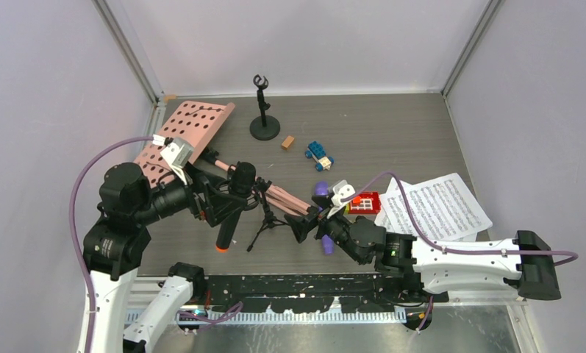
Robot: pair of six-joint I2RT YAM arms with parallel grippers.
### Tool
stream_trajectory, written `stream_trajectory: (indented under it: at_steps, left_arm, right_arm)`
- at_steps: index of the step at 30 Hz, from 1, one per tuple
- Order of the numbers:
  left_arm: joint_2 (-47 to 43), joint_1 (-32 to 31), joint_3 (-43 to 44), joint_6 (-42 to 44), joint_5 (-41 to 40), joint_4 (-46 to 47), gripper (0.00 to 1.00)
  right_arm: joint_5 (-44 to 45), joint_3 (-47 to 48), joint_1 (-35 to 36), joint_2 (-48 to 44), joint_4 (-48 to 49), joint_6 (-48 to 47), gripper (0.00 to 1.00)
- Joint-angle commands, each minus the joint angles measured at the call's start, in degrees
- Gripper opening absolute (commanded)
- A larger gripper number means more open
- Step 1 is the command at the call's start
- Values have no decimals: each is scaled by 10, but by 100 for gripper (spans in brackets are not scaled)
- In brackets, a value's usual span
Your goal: Pack up the instrument practice props
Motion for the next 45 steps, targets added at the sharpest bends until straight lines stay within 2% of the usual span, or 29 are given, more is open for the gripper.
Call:
stream_trajectory:
  at_steps: [1, 7, 9, 14, 16, 20, 26, 30, 45]
  left_arm:
    - [13, 1, -4, 4, 30, -1, 100]
    - [12, 1, -13, -3, 31, 10, 99]
    - [13, 1, -12, -1, 29, 10, 93]
    - [17, 1, -14, -2, 28, 10, 69]
    - [18, 1, -15, -3, 28, 10, 64]
    - [18, 1, -16, -3, 23, 10, 64]
    - [18, 1, -17, -2, 19, 10, 63]
    - [20, 1, -16, -2, 19, 10, 64]
    - [18, 1, -14, -1, 21, 9, 65]
  right_arm:
    - [5, 11, 2, 3, 24, 9, 100]
    - [12, 43, 2, -1, 1, -8, 100]
    - [19, 68, 2, -3, -24, -25, 100]
    - [32, 139, 2, -7, -47, -73, 100]
    - [36, 170, 1, -3, -59, -70, 100]
    - [29, 225, 1, 13, -78, -30, 100]
    - [-101, 260, 1, 45, -53, 23, 100]
    - [-148, 282, 2, 71, -34, 46, 100]
    - [-89, 317, 1, 141, 52, 104, 100]
